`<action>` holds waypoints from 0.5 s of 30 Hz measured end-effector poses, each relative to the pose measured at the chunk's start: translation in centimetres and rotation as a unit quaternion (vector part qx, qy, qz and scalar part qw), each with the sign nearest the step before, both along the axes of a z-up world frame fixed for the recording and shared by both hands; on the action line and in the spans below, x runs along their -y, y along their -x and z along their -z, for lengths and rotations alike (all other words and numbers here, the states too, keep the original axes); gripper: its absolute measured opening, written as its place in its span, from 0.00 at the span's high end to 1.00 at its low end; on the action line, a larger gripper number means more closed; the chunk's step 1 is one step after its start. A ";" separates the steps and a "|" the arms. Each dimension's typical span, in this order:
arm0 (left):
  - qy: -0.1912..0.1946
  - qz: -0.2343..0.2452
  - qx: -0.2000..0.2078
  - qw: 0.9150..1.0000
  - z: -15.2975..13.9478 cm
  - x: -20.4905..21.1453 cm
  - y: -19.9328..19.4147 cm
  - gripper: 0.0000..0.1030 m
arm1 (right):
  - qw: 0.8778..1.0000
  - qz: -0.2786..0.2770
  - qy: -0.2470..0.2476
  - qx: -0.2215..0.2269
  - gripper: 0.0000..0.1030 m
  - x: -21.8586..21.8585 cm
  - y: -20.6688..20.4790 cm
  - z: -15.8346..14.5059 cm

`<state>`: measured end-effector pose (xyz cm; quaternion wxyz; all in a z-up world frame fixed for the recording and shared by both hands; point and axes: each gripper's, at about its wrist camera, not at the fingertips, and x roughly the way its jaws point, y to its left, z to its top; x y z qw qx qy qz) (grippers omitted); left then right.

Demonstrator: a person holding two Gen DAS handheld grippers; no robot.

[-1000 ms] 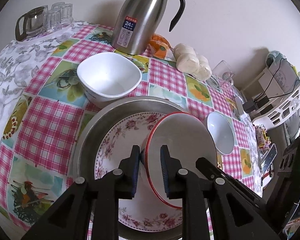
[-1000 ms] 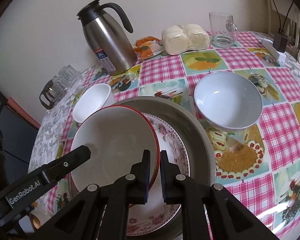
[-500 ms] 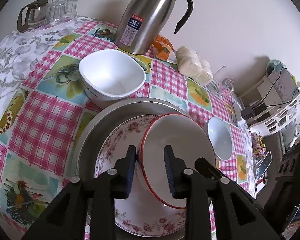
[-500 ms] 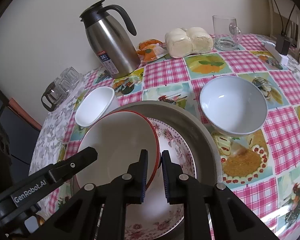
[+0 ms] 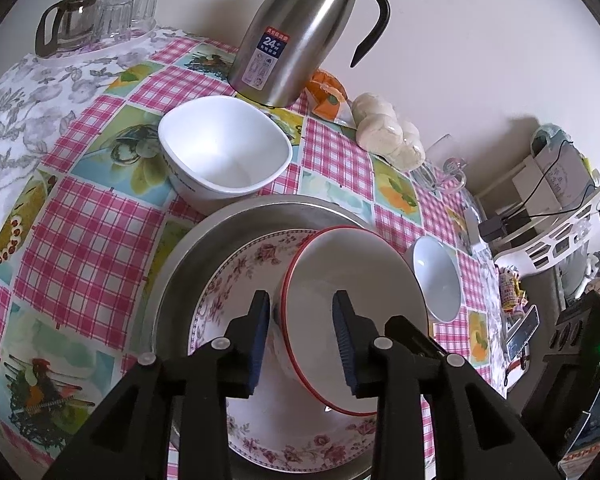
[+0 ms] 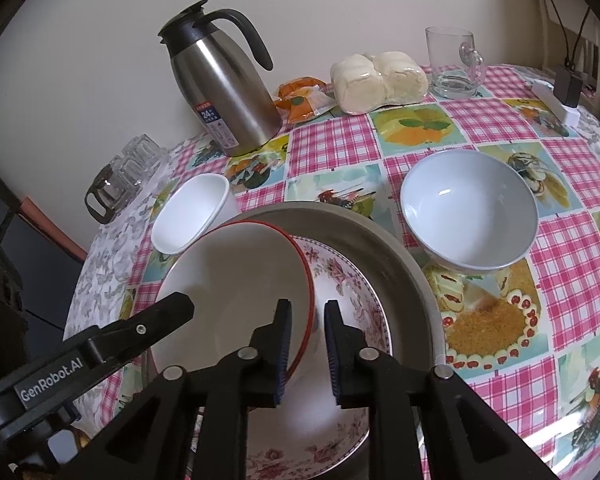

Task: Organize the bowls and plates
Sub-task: 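Lower the red-rimmed bowl onto the plate in the basin and open the right gripper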

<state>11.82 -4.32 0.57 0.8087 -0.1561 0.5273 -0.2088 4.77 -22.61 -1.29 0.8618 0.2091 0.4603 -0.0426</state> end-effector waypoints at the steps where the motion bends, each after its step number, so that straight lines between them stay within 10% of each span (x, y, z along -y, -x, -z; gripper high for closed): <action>1: -0.001 0.000 -0.001 1.000 0.0 0.0 0.0 0.68 | 1.000 0.001 0.002 -0.002 0.76 0.0 0.0 0.0; 9: -0.019 -0.003 0.003 1.000 -0.6 -0.3 0.3 0.62 | 1.000 0.006 0.012 -0.013 0.71 0.2 0.3 -0.3; 15: -0.055 -0.013 0.011 0.998 -1.7 -0.5 0.6 0.55 | 0.999 0.023 0.027 -0.019 0.39 0.7 0.7 -0.9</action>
